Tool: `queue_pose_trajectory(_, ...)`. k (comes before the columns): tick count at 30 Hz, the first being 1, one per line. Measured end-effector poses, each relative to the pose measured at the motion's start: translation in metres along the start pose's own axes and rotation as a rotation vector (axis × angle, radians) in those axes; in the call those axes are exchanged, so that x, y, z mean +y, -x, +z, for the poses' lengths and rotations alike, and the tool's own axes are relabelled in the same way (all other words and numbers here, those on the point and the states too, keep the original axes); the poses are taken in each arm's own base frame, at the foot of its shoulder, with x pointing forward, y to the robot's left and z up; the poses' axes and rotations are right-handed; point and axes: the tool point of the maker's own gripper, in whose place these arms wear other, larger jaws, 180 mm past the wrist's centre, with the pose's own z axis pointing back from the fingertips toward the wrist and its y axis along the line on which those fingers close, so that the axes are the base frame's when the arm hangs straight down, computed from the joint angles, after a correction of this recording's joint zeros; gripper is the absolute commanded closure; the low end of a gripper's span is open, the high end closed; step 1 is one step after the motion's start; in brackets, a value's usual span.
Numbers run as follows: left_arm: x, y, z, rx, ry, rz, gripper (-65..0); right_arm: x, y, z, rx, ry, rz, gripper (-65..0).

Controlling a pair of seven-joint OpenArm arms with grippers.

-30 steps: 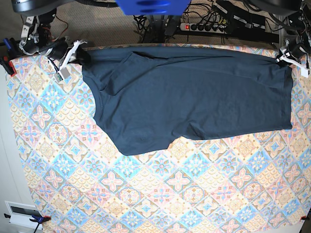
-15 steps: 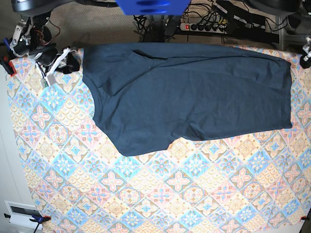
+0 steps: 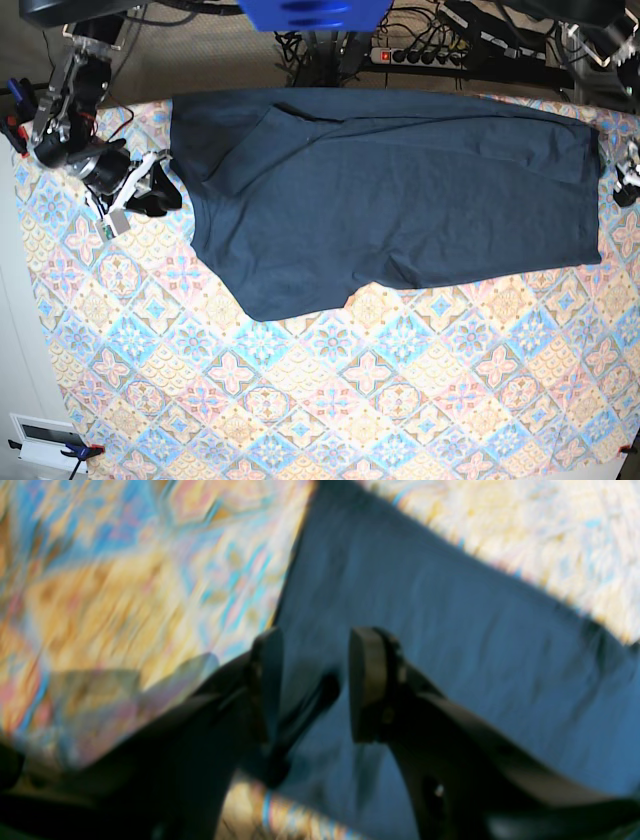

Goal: Layout the t-shirt on the table in an organized manner, then fold the t-shirt properly
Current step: 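Release the shirt and regrasp its edges with both grippers, then pull the shirt hem with the right gripper toward the table's middle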

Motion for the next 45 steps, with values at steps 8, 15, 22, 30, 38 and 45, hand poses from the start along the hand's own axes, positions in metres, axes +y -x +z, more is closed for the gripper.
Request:
queue_pose_trajectory(8,-0.010,0.000,-0.067,0.020,-0.026,0.047,-21.9,0.003,-0.011,-0.006,-0.011,-0.012,0.029,-18.5)
queue_pose_trajectory(15,-0.022,0.005,-0.110,0.027,-0.011,0.038,-32.2,0.003,-0.011,-0.006,-0.007,-0.010,0.030,-18.5)
queue_pose_trajectory(22,-0.007,-0.006,-0.128,-0.006,-0.050,0.112,-37.3,0.002,-0.010,-0.006,-0.005,-0.009,0.029,-18.5)
queue_pose_trajectory(30,-0.018,-0.005,-0.137,-0.031,-0.059,0.062,-37.3,0.002,-0.011,-0.005,-0.008,-0.007,0.028,-18.5)
queue_pose_trajectory(38,-0.028,0.009,-0.146,-0.032,-0.063,0.034,-37.3,0.001,-0.011,-0.005,-0.008,-0.003,0.027,-18.5)
queue_pose_trajectory(45,-0.014,0.011,-0.146,-0.051,-0.098,0.079,-37.4,0.001,-0.011,-0.005,-0.008,-0.003,0.027,-18.5)
